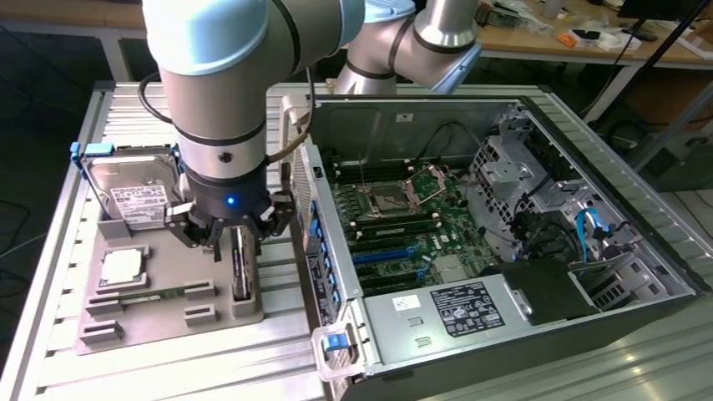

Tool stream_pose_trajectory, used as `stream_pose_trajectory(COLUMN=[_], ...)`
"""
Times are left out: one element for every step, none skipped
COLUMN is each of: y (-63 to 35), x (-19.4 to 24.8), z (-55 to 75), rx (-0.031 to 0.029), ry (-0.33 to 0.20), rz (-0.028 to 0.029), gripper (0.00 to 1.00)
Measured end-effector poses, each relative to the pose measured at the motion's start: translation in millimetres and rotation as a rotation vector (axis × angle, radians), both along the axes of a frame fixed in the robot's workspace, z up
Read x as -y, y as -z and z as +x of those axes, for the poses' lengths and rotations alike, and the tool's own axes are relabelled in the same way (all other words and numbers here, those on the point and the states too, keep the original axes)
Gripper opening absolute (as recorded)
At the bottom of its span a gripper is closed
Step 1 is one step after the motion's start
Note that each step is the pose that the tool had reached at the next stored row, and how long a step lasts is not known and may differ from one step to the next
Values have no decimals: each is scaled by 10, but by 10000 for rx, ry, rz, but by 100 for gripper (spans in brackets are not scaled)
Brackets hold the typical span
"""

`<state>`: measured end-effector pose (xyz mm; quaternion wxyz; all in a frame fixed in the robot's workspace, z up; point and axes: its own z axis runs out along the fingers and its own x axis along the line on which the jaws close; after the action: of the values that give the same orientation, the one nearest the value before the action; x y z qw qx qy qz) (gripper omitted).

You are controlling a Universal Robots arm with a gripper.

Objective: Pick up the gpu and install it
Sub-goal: 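Pick up the gpu and move the gpu toward the slot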

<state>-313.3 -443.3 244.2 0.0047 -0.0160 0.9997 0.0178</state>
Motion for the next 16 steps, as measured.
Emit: stream_pose_trajectory(y=[17,26,36,46,55,62,66,66,66,65,65,65,62,60,60,60], x=[-5,-17,-35,-55,-76,-90,-92,-92,-92,-92,-92,-93,-95,-95,-96,-101], z=[0,0,0,0,1,1,1,1,1,1,1,1,1,1,1,0], rx=[1,-1,0,1,2,0,1,2,2,1,1,1,0,0,1,2], ry=[1,2,2,2,1,1,1,1,1,1,1,1,2,2,1,3], rz=[0,-12,-45,-79,-105,-116,-120,-120,-120,-121,-121,-127,-139,-148,-154,-167], gripper=[54,54,54,54,54,54,54,54,54,54,54,54,54,54,54,54])
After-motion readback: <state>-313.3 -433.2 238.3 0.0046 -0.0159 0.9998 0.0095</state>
